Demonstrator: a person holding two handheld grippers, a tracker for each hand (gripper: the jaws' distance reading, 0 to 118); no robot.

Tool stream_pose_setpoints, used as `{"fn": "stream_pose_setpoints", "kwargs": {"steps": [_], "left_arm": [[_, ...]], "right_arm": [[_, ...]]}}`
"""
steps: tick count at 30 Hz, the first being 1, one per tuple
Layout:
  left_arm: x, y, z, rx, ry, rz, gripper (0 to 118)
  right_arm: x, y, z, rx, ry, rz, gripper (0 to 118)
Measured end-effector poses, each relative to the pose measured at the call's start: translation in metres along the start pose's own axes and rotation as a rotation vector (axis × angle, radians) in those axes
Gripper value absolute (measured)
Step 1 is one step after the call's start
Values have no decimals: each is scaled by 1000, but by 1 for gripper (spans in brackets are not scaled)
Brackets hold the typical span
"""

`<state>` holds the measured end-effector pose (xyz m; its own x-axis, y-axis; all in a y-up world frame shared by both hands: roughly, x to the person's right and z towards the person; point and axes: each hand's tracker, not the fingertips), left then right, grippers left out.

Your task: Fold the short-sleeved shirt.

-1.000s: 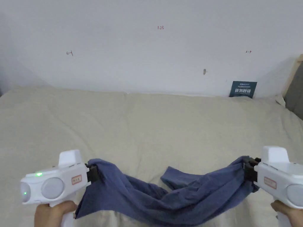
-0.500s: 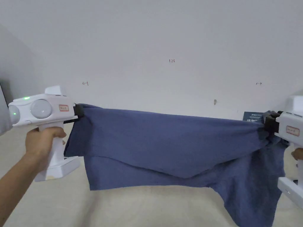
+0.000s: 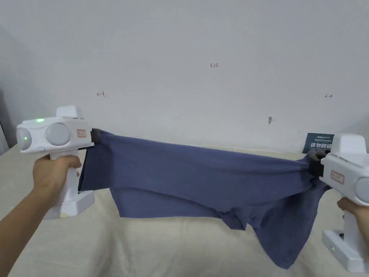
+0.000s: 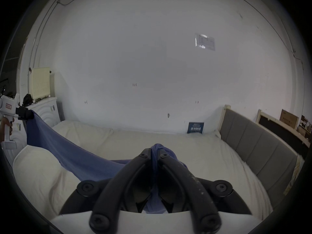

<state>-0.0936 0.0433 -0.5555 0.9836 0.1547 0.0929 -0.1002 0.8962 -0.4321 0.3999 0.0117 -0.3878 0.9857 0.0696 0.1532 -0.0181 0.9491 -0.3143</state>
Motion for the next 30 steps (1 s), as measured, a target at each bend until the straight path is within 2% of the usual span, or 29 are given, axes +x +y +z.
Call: {"fn": "stream_pose_setpoints", "kwargs": {"steps": [6,12,15,20,30], "left_arm": [[-27,-79,-21,-137,23,27,3],[-59,-164,10,-248,26,70,3],[-72,-206,41,-295,24,88,3],[-90,-271,89,-378,67,37,3],[-112,-357,172,-528,110,50,3]], "right_arm": [[-9,-70,-19,-141,15,-68,8],[-11,-148,7,-246,17,-111,8],[-13,-181,40,-286,9,-136,8],[-27,-230,109,-341,-4,-156,8],[-37,-318,201,-525,-17,-194,8]]}}
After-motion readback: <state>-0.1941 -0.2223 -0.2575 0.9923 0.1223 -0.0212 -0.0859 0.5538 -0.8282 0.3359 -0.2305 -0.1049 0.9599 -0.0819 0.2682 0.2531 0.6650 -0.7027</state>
